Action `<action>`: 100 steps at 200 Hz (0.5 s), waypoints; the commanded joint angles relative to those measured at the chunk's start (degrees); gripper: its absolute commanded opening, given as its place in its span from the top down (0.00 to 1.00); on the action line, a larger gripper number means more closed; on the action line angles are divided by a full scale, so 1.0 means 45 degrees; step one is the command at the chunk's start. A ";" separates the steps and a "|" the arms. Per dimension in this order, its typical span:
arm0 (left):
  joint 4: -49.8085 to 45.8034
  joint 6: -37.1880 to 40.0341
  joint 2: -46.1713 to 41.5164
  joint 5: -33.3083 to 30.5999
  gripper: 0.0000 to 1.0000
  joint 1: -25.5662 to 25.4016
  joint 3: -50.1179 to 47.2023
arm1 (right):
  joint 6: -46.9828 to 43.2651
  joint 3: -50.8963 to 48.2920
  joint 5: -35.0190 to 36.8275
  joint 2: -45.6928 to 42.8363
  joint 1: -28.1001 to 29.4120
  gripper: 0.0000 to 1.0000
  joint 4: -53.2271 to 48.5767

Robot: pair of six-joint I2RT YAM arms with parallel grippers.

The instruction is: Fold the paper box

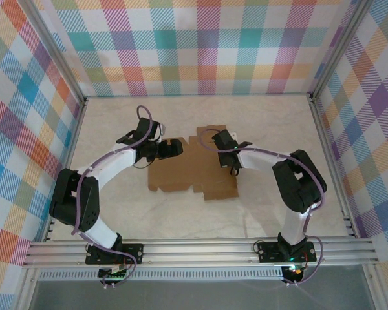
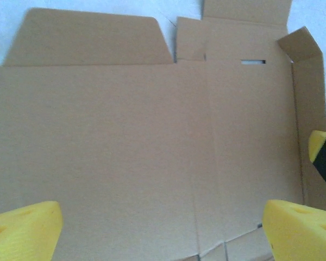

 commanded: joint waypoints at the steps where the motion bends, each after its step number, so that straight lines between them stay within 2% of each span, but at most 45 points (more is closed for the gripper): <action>1: -0.0352 0.0021 0.0216 0.0337 0.06 -0.0066 0.0477 | 0.0116 -0.0157 -0.2169 -0.0158 0.0106 1.00 0.0252; 12: -0.0181 0.0075 0.0372 0.0340 0.06 -0.0066 0.0490 | 0.0106 -0.0210 -0.1805 -0.0154 0.0197 1.00 0.0174; 73: 0.0273 0.0247 0.1288 0.0410 0.04 -0.0066 0.0871 | -0.0205 0.1571 0.4501 0.1571 0.1239 1.00 -0.2539; 100: 0.0748 0.0064 0.0959 0.0141 0.03 -0.0066 0.0269 | -0.1033 0.2121 0.4884 0.1927 0.1319 1.00 -0.2717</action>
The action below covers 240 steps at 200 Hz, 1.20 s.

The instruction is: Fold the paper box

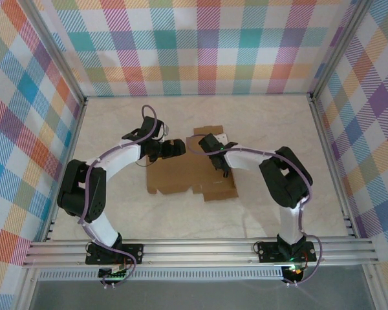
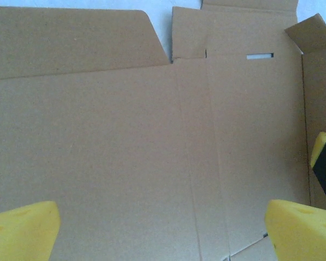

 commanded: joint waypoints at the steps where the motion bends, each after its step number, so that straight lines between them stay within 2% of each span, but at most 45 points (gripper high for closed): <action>1: 0.0681 -0.0040 -0.0308 -0.0141 0.03 -0.0052 -0.0347 | -0.0789 0.0430 0.1446 0.0283 0.0055 1.00 -0.1025; 18: 0.0770 -0.0053 -0.0597 -0.0225 0.02 -0.0062 -0.0714 | -0.1234 0.0038 -0.0102 -0.0311 -0.0156 1.00 -0.0091; 48: 0.0405 0.0419 -0.0976 -0.0508 0.01 -0.0013 -0.0810 | -0.0708 -0.1261 -0.5369 -0.1890 -0.1349 1.00 0.1565; 65: 0.0342 0.0702 -0.1000 -0.0570 0.00 0.0054 -0.0770 | -0.0606 -0.1568 -0.6519 -0.2219 -0.1886 1.00 0.1870; 75: 0.0364 0.0751 -0.0980 -0.0556 0.00 0.0109 -0.0735 | -0.0644 -0.1516 -0.6487 -0.2205 -0.2009 1.00 0.1708; 103: 0.0679 0.0774 -0.0983 -0.0549 0.00 0.0168 -0.0897 | -0.0862 -0.1147 -0.5031 -0.1905 -0.1906 1.00 0.1029; 148: 0.0865 0.0701 -0.1113 -0.0621 0.00 0.0212 -0.1120 | -0.1610 0.0391 0.0318 -0.0187 -0.0683 1.00 -0.0623; 163: 0.0776 0.0783 -0.1244 -0.0697 0.00 0.0230 -0.1199 | -0.1214 0.0847 0.1138 0.0155 -0.0551 1.00 -0.1314; 182: 0.0636 0.0942 -0.1478 -0.0872 0.00 0.0251 -0.1306 | -0.1227 0.0629 0.0486 -0.0118 -0.0584 1.00 -0.0895; 204: 0.0667 0.1022 -0.1674 -0.0942 0.00 0.0300 -0.1406 | -0.1397 -0.0187 -0.3286 -0.1177 -0.1061 1.00 0.0442; 217: 0.0716 0.1021 -0.1694 -0.0909 0.00 0.0309 -0.1427 | -0.1153 -0.0478 -0.4689 -0.1610 -0.1449 1.00 0.0873; 228: 0.0744 0.1003 -0.1685 -0.0864 0.00 0.0309 -0.1419 | -0.1081 -0.0567 -0.5283 -0.1773 -0.1701 1.00 0.0950; 240: 0.0826 0.0950 -0.1664 -0.0808 0.00 0.0309 -0.1434 | -0.1234 -0.0567 -0.5046 -0.1758 -0.1767 1.00 0.0903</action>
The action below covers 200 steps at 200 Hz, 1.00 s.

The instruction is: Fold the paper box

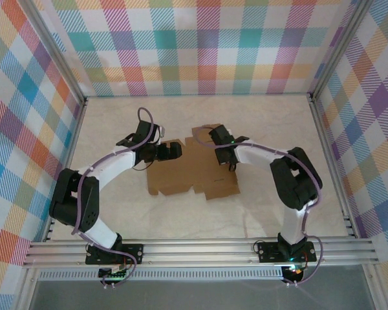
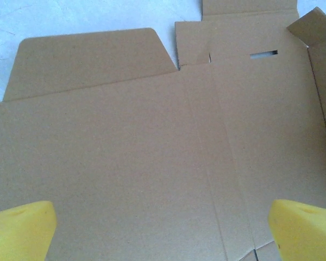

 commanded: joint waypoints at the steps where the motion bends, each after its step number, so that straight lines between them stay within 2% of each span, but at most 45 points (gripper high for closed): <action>1: 0.0200 0.0216 -0.0295 -0.0024 0.00 0.0125 -0.0132 | -0.0069 -0.0162 -0.1549 -0.0479 -0.0290 1.00 0.0365; 17: 0.0230 0.0187 -0.0295 -0.0004 0.00 0.0125 -0.0139 | -0.0194 0.0193 -0.0555 -0.0152 -0.0163 1.00 -0.0180; 56: 0.0222 0.0158 -0.0334 -0.0101 0.00 0.0125 -0.0196 | -0.0944 0.1239 0.3505 0.1116 0.0865 1.00 -0.0977; 67: 0.0221 0.0165 -0.0369 -0.0111 0.00 0.0125 -0.0218 | -0.1131 0.1513 0.4182 0.1461 0.1044 1.00 -0.1153; 81: 0.0173 0.0207 -0.0408 -0.0199 0.00 0.0125 -0.0223 | -0.1155 0.1514 0.4094 0.1504 0.1064 1.00 -0.1066; 92: 0.0109 0.0273 -0.0470 -0.0271 0.00 0.0125 -0.0220 | -0.0912 0.1163 0.3354 0.1050 0.0930 1.00 -0.0613; 114: 0.0086 0.0340 -0.0524 -0.0360 0.00 0.0144 -0.0227 | -0.0037 0.0134 0.0096 -0.0170 0.0104 1.00 0.0537; 127: 0.0085 0.0338 -0.0477 -0.0305 0.00 0.0145 -0.0189 | 0.0165 -0.0141 -0.0783 -0.0481 -0.0194 1.00 0.0829; 146: 0.0197 0.0265 -0.0449 -0.0228 0.00 0.0144 -0.0216 | -0.0091 0.0187 -0.0089 -0.0174 -0.0116 1.00 0.0283; 184: 0.0227 0.0218 -0.0478 -0.0228 0.00 0.0144 -0.0279 | -0.1165 0.1226 0.3989 0.1119 0.0829 1.00 -0.0905; 200: 0.0224 0.0219 -0.0561 -0.0286 0.00 0.0144 -0.0298 | -0.1222 0.1189 0.3895 0.1128 0.0858 1.00 -0.0819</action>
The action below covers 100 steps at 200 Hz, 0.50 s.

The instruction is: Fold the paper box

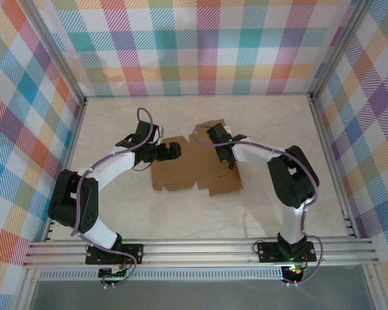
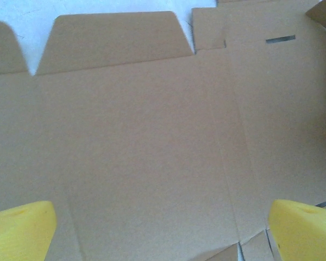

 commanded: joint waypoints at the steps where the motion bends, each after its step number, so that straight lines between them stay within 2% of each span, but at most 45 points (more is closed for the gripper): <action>1: 0.0164 0.0183 -0.0444 -0.0097 0.00 0.0130 -0.0172 | -0.0504 0.0331 0.1328 0.0281 0.0265 1.00 -0.0509; 9: 0.0145 0.0219 -0.0491 -0.0112 0.00 0.0133 -0.0188 | -0.0498 0.0019 0.0797 -0.0055 0.0185 1.00 -0.0062; 30: 0.0175 0.0355 -0.0564 -0.0151 0.00 0.0130 -0.0260 | -0.0029 -0.1216 -0.2737 -0.1395 -0.0520 1.00 0.1578; 51: 0.1563 0.0526 -0.0502 0.0181 0.00 0.0130 -0.0189 | 0.0067 -0.1830 -0.5835 -0.2029 -0.1264 1.00 0.2375; 72: 0.2265 0.0645 0.0126 0.0606 0.00 0.0130 0.0504 | -0.0301 -0.1899 -0.7421 -0.2194 -0.1534 1.00 0.2526; 100: 0.0875 0.1187 0.1616 0.0591 0.00 0.0130 0.2376 | -0.0446 -0.1781 -0.7614 -0.2218 -0.1706 1.00 0.2327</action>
